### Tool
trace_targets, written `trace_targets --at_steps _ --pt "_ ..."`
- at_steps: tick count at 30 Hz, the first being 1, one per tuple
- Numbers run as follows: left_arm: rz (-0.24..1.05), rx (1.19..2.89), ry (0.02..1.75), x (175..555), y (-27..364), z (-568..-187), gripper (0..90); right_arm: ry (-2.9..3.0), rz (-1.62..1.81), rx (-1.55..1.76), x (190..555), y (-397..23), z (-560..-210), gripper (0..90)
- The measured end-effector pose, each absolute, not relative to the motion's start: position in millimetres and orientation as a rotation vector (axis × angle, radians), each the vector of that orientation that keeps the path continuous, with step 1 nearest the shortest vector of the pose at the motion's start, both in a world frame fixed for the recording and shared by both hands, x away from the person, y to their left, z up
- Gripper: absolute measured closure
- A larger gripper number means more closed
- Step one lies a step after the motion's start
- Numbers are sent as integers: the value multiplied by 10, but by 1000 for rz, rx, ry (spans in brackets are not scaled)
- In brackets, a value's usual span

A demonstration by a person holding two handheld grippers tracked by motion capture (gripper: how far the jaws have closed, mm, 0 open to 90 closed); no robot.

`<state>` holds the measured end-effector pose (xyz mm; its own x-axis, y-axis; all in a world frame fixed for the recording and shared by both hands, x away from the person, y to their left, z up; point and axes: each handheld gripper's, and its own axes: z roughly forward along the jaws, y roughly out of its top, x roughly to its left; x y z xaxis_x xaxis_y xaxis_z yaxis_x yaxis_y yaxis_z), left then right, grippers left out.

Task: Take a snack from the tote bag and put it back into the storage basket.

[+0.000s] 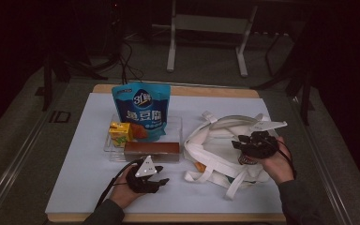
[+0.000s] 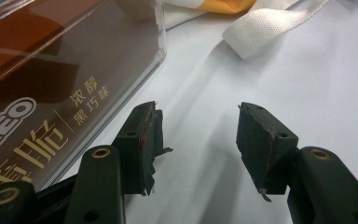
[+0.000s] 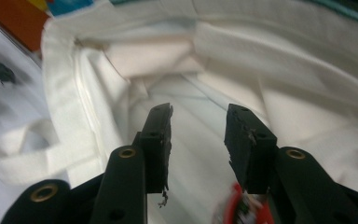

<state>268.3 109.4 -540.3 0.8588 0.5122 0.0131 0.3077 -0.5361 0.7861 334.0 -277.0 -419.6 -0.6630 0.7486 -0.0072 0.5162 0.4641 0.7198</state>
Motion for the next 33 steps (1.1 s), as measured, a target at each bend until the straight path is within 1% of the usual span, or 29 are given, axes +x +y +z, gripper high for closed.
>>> trace_targets --at_steps 7,10,14,15,16,19,26,28,33 --pt "303 2173 596 2681 1087 -5405 480 2397 968 1104 3330 -2900 -4242 599" --pt "305 2178 595 2682 1083 -5406 478 2384 944 1126 3326 -2974 -4258 570" --pt "308 2182 592 2681 1081 -5406 476 2389 902 1131 3319 -3016 -4269 565" --pt "308 2182 592 2681 1081 -5406 476 2391 892 1119 3319 -3027 -4273 554" --pt "308 2182 591 2681 1082 -5405 475 2388 886 1118 3313 -3033 -4275 519" --pt "309 2183 590 2680 1081 -5406 476 2376 882 1129 3311 -3070 -4276 453" --pt "309 2184 589 2682 1080 -5406 475 2407 821 1140 3329 -3146 -4307 323" --pt "309 2184 589 2681 1080 -5406 475 2422 782 1134 3341 -3154 -4335 302" --pt "308 2185 588 2682 1080 -5406 475 2445 759 1138 3371 -3176 -4375 285"
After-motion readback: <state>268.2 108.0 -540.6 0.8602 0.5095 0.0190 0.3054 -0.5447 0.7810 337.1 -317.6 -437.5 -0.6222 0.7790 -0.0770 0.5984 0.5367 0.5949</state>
